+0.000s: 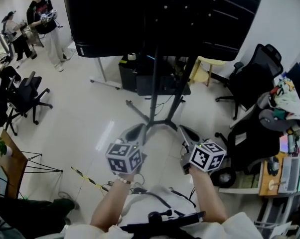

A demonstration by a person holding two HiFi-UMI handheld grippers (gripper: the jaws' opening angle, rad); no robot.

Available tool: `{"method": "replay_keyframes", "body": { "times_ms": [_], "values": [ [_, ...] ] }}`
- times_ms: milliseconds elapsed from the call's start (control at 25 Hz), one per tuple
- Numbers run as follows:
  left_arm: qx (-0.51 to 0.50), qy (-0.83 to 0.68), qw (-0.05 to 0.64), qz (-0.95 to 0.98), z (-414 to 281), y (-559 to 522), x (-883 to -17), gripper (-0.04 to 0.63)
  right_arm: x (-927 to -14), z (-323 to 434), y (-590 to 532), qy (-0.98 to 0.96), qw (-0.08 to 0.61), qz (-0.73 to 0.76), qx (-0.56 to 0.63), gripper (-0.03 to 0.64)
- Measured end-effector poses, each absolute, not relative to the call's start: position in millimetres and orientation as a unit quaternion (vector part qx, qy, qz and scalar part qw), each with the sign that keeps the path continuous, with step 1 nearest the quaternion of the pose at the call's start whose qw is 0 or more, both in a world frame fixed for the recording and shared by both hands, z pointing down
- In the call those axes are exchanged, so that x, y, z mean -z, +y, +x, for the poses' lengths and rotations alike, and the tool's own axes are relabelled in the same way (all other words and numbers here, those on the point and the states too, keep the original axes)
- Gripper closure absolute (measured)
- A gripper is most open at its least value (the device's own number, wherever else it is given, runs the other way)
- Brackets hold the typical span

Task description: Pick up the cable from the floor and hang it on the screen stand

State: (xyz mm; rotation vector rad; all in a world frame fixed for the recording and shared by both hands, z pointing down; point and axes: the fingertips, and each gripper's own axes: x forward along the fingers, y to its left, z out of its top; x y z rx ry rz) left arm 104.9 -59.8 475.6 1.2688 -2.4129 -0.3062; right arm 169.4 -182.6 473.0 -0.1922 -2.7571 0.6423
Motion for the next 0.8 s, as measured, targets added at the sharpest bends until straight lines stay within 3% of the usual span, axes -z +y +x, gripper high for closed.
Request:
{"method": "replay_keyframes", "body": {
  "times_ms": [400,800],
  "values": [
    [0.088,-0.863,0.207,0.453,162,-88,-486,0.588,-479,227,-214,-0.968,0.157,-0.056,-0.186,0.611],
    [0.048,-0.867,0.223,0.442,183,-104,-500,0.588,-485,237,-222,-0.970,0.161,-0.060,-0.172,0.611]
  ]
}}
